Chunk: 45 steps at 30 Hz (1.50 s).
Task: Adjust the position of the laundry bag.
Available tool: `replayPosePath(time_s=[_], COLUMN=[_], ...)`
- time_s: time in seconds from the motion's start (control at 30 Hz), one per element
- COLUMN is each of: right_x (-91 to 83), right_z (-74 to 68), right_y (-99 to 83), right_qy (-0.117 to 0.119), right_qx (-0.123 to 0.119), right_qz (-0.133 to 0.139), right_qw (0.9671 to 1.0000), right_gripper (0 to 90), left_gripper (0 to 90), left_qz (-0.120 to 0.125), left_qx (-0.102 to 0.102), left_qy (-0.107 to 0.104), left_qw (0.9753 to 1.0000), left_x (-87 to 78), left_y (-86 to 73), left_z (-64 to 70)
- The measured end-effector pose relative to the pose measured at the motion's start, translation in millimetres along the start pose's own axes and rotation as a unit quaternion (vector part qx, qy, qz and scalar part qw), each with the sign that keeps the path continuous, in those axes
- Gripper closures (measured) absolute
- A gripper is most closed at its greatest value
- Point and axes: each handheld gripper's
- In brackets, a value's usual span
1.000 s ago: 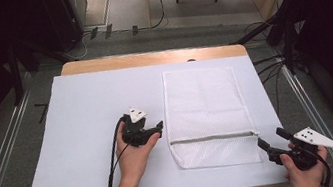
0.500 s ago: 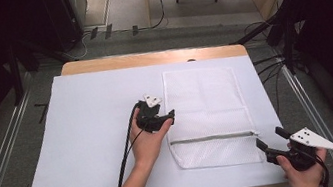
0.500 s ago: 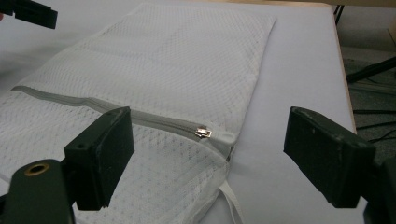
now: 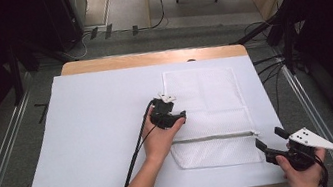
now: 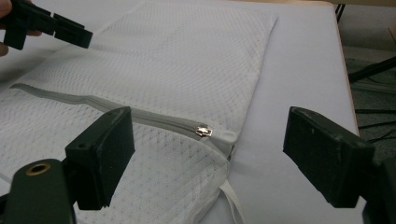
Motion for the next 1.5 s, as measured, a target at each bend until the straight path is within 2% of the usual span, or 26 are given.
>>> replayPosePath(time_s=[0.07, 0.1, 0.17, 0.2, 0.23, 0.37, 0.43, 0.47, 0.5, 0.53, 0.57, 0.67, 0.73, 0.77, 0.8, 0.83, 0.93, 1.03, 1.07, 1.3, 1.5], right_x=[-0.1, -0.4, -0.6, -1.2, -0.7, 2.4, 2.7, 2.7, 1.6, 1.2, 0.9, 0.4, 0.3, 0.3, 0.3, 0.5, 1.5, 2.1, 2.3, 1.2, 0.3], right_z=[-0.1, -0.4, -0.6, -1.1, -1.3, 0.1, 0.4, 0.4, 0.4, 0.7, 1.4, 3.5, 4.6, 4.6, 4.5, 4.6, 3.8, 2.6, 2.0, 4.0, 5.9], right_y=[-0.1, -0.2, -0.2, -0.1, 0.2, -0.1, 0.0, 0.0, -0.3, -0.5, -0.9, -1.4, -1.4, -1.4, -1.4, -1.5, -1.6, -1.6, -1.5, -2.0, -2.5], right_qy=[0.000, -0.001, -0.001, -0.001, -0.002, -0.002, -0.003, -0.003, -0.003, -0.003, -0.004, -0.005, -0.005, -0.006, -0.007, -0.007, -0.005, -0.004, -0.003, -0.003, -0.005], right_qx=[0.001, 0.002, 0.001, 0.000, -0.002, 0.002, 0.001, 0.001, 0.001, 0.001, 0.002, 0.008, 0.011, 0.013, 0.012, 0.010, 0.012, 0.010, 0.009, 0.011, 0.013], right_qz=[0.000, 0.000, 0.001, 0.001, 0.002, -0.002, 0.000, 0.000, 0.001, 0.000, 0.001, 0.000, 0.002, 0.003, 0.002, 0.002, 0.002, 0.001, 0.001, 0.002, 0.001], right_qw=[1.0000, 1.0000, 1.0000, 1.0000, 1.0000, 1.0000, 1.0000, 1.0000, 1.0000, 1.0000, 1.0000, 1.0000, 0.9999, 0.9999, 0.9999, 0.9999, 0.9999, 0.9999, 1.0000, 0.9999, 0.9999], right_gripper=[17.1, 17.1, 17.2, 17.3, 17.5, 17.7, 17.7, 17.7, 17.7, 17.8, 17.9, 18.0, 18.2, 18.2, 18.3, 18.3, 18.4, 18.5, 18.5, 18.8, 19.1], left_gripper=[37.9, 37.7, 38.6, 40.5, 46.6, 55.4, 54.4, 47.3, 44.4, 44.9, 44.6, 43.2, 44.7, 46.8, 51.3, 58.4, 66.5, 82.9, 89.1, 90.0, 90.0], left_qz=[-0.010, -0.012, -0.011, -0.012, -0.012, -0.013, -0.011, -0.011, 0.015, 0.028, 0.028, 0.010, 0.004, -0.004, -0.003, -0.002, -0.008, -0.013, -0.013, -0.008, -0.001], left_qx=[0.002, 0.011, 0.011, 0.010, 0.015, 0.017, 0.010, 0.010, -0.001, -0.012, -0.028, -0.041, -0.036, 0.009, 0.022, 0.026, 0.023, 0.029, 0.026, 0.018, 0.017], left_qy=[0.000, 0.004, 0.008, 0.014, 0.025, 0.039, 0.039, 0.039, 0.054, 0.058, 0.058, 0.059, 0.057, 0.083, 0.079, 0.075, 0.063, 0.066, 0.058, 0.031, 0.012], left_qw=[0.9999, 0.9999, 0.9998, 0.9998, 0.9995, 0.9990, 0.9991, 0.9991, 0.9984, 0.9978, 0.9975, 0.9974, 0.9977, 0.9965, 0.9966, 0.9968, 0.9977, 0.9973, 0.9979, 0.9993, 0.9998], left_x=[5.9, 5.9, 6.1, 5.9, 5.7, 4.8, 2.4, 2.4, -2.6, -5.5, -6.1, -2.2, -0.9, 2.2, 2.4, 2.3, 1.6, 0.2, -0.2, -6.4, -26.0], left_y=[-2.8, -2.9, -2.9, -2.8, -3.0, -3.3, -2.9, -2.9, -3.8, -4.6, -4.7, -5.8, -6.5, -8.9, -9.3, -9.6, -7.8, -6.8, -7.1, -7.1, -7.2], left_z=[0.0, 0.9, 1.8, 2.1, 2.5, 2.2, 2.9, 2.9, 2.3, 0.3, -3.1, -7.2, -6.6, 1.8, 3.8, 4.8, 3.3, 0.9, -0.9, -7.7, -13.4])
Point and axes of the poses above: each handheld gripper's, and its own axes: x roughly forward along the jaws, y roughly out of its top, z roughly to its right, and after that the axes turned 2 degrees about -y, right-handed
